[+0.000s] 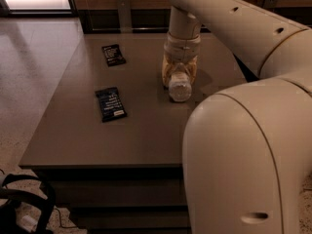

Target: Place blue plastic bottle upright

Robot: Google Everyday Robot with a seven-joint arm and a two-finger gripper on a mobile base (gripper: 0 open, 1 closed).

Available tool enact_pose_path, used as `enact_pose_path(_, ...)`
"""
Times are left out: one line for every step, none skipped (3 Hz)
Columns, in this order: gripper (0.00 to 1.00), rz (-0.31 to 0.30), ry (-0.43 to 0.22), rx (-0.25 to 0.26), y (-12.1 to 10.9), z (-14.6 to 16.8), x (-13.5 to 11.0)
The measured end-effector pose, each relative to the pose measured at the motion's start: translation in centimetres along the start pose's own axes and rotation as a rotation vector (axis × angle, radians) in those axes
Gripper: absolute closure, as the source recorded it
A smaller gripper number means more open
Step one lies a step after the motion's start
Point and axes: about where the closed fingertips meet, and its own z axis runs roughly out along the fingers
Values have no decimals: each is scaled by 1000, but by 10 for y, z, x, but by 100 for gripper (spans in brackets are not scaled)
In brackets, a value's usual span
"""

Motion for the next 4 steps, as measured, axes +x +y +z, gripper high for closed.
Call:
enact_pose_path(100, -17, -42, 4, -6, -12, -5)
enact_pose_path(100, -39, -125, 19, -25, -43, -6)
enact_pose_path(100, -68, -226, 5, -47, -77, -3)
enact_pose_path(100, -127, -345, -44, -67, -105, 3)
